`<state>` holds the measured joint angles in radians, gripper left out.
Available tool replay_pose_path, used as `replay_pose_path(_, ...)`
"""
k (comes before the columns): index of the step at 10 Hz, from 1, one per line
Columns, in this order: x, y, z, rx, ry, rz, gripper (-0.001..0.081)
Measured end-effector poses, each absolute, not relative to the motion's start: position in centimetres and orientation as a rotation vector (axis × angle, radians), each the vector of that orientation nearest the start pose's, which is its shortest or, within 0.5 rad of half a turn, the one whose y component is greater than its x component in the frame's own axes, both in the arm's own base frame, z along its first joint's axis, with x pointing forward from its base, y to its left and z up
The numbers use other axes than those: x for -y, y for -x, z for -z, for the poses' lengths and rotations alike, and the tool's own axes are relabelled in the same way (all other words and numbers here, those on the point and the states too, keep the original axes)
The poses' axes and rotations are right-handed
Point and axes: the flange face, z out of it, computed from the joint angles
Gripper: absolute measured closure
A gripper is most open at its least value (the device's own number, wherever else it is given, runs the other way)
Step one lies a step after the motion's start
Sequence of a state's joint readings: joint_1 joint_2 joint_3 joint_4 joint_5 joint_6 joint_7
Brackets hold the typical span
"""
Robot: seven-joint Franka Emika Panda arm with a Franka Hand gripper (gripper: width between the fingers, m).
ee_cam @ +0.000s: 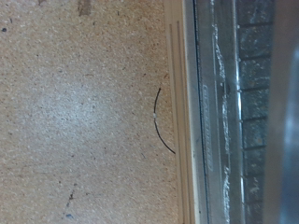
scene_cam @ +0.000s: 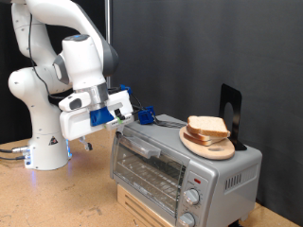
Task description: Make a piece of toast with the oven
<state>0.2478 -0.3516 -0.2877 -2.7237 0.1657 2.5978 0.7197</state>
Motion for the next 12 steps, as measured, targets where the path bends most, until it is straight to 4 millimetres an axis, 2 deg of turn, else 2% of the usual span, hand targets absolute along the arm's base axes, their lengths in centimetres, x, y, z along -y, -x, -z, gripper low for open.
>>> replay_pose_path(2,2.5,-40.5,-35.6,-1.203,2.583,0.187,0.0006)
replay_pose_path(5,5.4,-42.3,-39.2,-1.221,2.586,0.204,0.0006)
replay_pose_path(7,6.9,-42.7,-40.0,-1.260,2.609,0.207,0.0006)
replay_pose_path(9,6.3,-43.0,-39.6,-1.278,2.610,0.194,0.0006)
replay_pose_path(12,2.3,-43.9,-39.3,-1.284,2.598,0.206,0.0006)
